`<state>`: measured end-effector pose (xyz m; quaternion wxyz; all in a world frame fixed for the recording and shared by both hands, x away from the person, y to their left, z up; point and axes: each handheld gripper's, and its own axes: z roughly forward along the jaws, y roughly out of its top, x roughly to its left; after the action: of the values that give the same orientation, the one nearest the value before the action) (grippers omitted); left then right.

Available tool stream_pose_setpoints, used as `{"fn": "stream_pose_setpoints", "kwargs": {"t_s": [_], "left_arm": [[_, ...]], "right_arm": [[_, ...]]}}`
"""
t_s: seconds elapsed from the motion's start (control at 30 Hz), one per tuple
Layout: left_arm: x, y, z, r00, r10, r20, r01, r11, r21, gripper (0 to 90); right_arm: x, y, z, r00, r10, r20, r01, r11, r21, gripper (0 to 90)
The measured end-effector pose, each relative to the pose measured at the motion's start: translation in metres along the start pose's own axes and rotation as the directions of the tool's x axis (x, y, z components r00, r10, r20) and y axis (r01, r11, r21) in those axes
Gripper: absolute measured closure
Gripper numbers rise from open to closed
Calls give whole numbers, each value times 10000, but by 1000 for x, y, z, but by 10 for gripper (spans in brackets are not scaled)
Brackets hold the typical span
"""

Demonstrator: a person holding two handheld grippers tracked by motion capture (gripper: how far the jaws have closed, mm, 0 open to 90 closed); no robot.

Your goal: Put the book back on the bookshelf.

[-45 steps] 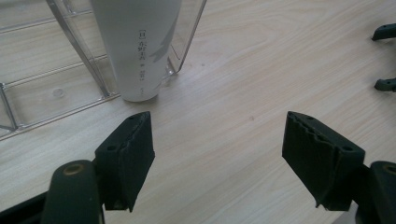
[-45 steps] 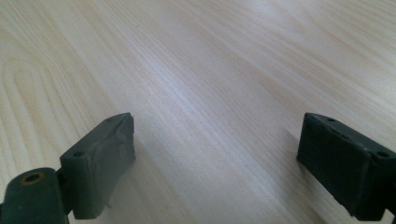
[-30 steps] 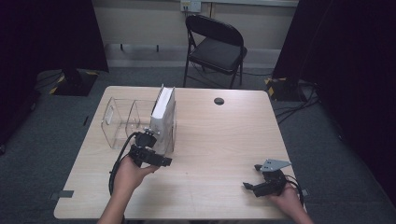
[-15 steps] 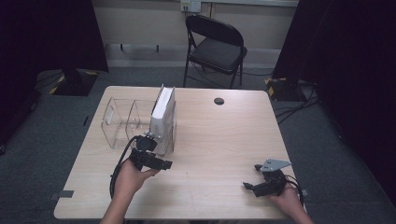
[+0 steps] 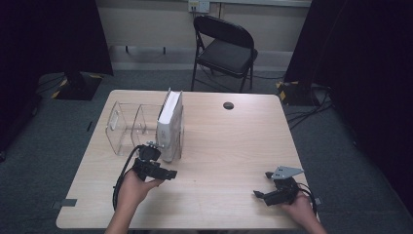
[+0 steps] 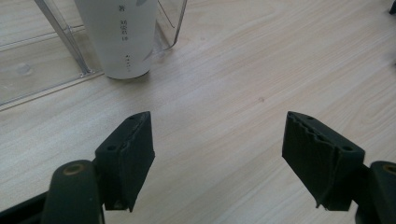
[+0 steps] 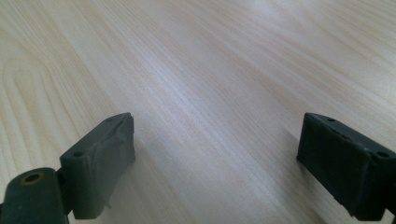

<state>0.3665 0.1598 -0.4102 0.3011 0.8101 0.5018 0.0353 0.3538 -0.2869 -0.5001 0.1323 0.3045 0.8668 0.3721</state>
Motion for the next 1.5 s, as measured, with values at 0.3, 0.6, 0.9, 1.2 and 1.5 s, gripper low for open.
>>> {"fn": "stream_pose_setpoints", "kwargs": {"t_s": [0.3,0.6,0.9,1.2,1.5], "left_arm": [[5,-8,3,10000,-35,20,35,10000,39,247],[10,-15,5,9999,-114,-71,114,9999,2,247],[17,-23,7,9996,-255,-92,255,9997,55,246],[25,-33,10,9989,-405,-221,406,9992,33,243],[32,-37,11,9986,-505,-172,506,9987,109,243]], "right_arm": [[0,0,0,10000,-5,2,5,10000,-2,101],[0,0,0,10000,-6,2,6,10000,-3,101],[0,0,0,10000,-5,1,5,10000,-2,101],[0,0,0,10000,-5,1,5,10000,-2,101],[0,0,0,10000,-2,0,2,10000,-1,101]]}}
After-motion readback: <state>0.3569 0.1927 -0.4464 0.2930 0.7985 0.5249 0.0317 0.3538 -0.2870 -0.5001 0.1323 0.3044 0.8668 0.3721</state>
